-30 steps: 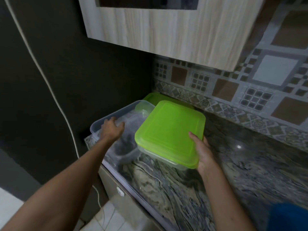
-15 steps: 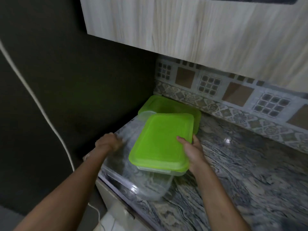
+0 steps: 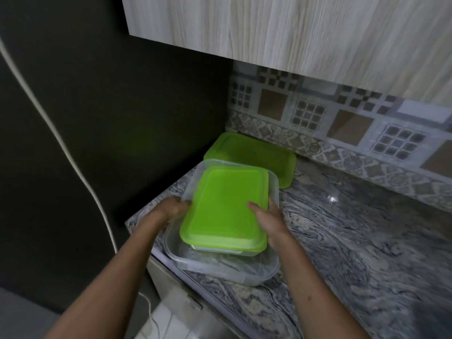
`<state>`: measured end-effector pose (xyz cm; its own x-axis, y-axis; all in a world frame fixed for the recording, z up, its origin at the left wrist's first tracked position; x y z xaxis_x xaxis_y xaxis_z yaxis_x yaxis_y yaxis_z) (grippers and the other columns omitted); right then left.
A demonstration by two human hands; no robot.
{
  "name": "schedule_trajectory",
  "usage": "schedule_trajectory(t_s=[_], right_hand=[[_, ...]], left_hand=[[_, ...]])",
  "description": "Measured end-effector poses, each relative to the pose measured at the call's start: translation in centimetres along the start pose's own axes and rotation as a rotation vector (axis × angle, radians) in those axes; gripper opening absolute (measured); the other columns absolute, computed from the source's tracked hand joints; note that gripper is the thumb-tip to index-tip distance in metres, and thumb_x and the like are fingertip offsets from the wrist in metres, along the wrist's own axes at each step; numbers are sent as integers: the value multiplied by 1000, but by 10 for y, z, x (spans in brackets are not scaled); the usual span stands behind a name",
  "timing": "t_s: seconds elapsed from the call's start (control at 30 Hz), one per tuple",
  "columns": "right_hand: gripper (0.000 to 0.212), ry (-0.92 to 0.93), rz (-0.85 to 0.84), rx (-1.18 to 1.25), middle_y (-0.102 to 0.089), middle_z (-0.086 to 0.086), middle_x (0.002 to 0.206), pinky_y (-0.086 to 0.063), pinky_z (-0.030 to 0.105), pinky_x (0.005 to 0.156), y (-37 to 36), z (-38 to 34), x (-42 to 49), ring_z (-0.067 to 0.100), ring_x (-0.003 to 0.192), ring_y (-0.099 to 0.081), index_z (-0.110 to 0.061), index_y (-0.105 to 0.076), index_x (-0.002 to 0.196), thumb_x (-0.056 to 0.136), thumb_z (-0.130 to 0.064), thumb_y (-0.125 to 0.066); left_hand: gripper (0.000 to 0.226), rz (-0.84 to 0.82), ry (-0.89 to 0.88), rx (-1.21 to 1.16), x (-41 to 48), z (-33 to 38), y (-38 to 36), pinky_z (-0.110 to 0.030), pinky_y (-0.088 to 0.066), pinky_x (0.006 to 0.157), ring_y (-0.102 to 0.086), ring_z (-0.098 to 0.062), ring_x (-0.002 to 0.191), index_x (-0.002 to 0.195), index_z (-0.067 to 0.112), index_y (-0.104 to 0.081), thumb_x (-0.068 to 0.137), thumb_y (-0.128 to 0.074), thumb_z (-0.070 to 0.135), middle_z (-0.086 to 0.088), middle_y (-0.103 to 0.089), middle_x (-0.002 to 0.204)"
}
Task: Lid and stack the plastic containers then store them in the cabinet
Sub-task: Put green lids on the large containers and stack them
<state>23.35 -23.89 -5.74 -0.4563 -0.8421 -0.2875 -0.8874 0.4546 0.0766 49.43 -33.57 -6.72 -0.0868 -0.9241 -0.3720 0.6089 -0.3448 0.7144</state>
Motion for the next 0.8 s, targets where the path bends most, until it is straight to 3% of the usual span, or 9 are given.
schedule_trajectory(t_s=[0.1, 0.2, 0.33, 0.43, 0.5, 0.57, 0.63, 0.73, 0.8], right_hand=[[42, -13, 21, -190, -65, 10, 126, -47, 25, 87, 2, -1, 1, 25, 113, -63, -8, -60, 128, 88, -16, -69], [48, 32, -21, -455, -66, 7, 127, -48, 28, 96, 9, -13, 4, 23, 115, -63, -8, -64, 125, 85, -33, -72], [20, 265, 181, -323, -73, 3, 95, -50, 17, 70, 43, -54, 10, 13, 85, -66, -15, -73, 100, 88, -27, -64], [13, 82, 227, -26, -72, 15, 91, -58, 40, 71, 59, -41, 45, 27, 86, -69, -20, -68, 83, 85, -28, -57], [13, -155, 209, 84, -63, 12, 87, -56, 35, 64, 62, -13, 76, 23, 78, -62, -18, -64, 84, 89, -22, -53], [14, -280, 138, 72, -64, 9, 95, -58, 38, 74, 58, 7, 100, 23, 85, -62, -20, -62, 86, 92, -27, -52], [18, -294, 63, 38, -68, 9, 103, -58, 39, 80, 52, 10, 122, 24, 89, -65, -20, -64, 87, 92, -34, -54], [27, -313, -9, 123, -70, 10, 92, -56, 35, 66, 40, 3, 155, 25, 80, -63, -15, -65, 90, 95, -38, -53], [35, -289, -72, 88, -74, 13, 94, -58, 38, 64, 42, 18, 208, 30, 88, -66, -11, -67, 103, 93, -42, -56]], left_hand=[[55, 83, -6, -136, 8, 9, -8, -30, -46, 88, -60, -31, 114, 127, 5, -56, 91, -53, 46, -20, -60, 127], [62, 161, 1, -82, 10, 10, -15, -37, -45, 98, -55, -34, 122, 133, 5, -48, 91, -52, 50, -21, -55, 134], [65, 203, -17, -66, 15, 5, -18, -37, -47, 98, -58, -32, 119, 131, 9, -51, 88, -52, 57, -17, -60, 130], [65, 199, -29, -115, 19, 4, -18, -38, -48, 95, -60, -33, 114, 128, 9, -53, 85, -56, 58, -17, -62, 126], [70, 200, -15, -151, 21, 1, -19, -38, -48, 96, -60, -32, 115, 130, 9, -53, 82, -58, 60, -16, -62, 127], [69, 216, -19, -165, 20, -2, -18, -37, -50, 94, -62, -30, 112, 127, 11, -56, 81, -59, 62, -15, -65, 123], [66, 230, -27, -169, 22, -3, -19, -35, -50, 91, -63, -29, 109, 124, 11, -59, 81, -60, 61, -14, -67, 120], [59, 263, -20, -172, 23, -4, -20, -33, -48, 85, -65, -29, 105, 120, 12, -62, 82, -62, 57, -13, -69, 113], [56, 274, -16, -190, 24, -4, -20, -32, -49, 82, -67, -28, 100, 116, 13, -64, 81, -64, 56, -12, -71, 108]])
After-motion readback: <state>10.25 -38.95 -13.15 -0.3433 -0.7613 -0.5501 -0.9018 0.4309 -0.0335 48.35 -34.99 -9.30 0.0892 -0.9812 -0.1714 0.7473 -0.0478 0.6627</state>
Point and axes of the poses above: each hand's wrist, its own x-axis towards the middle knuckle, its own y-axis out of the back of the hand, z = x × y, the point moved 7 cm from there along x, towards the middle knuckle
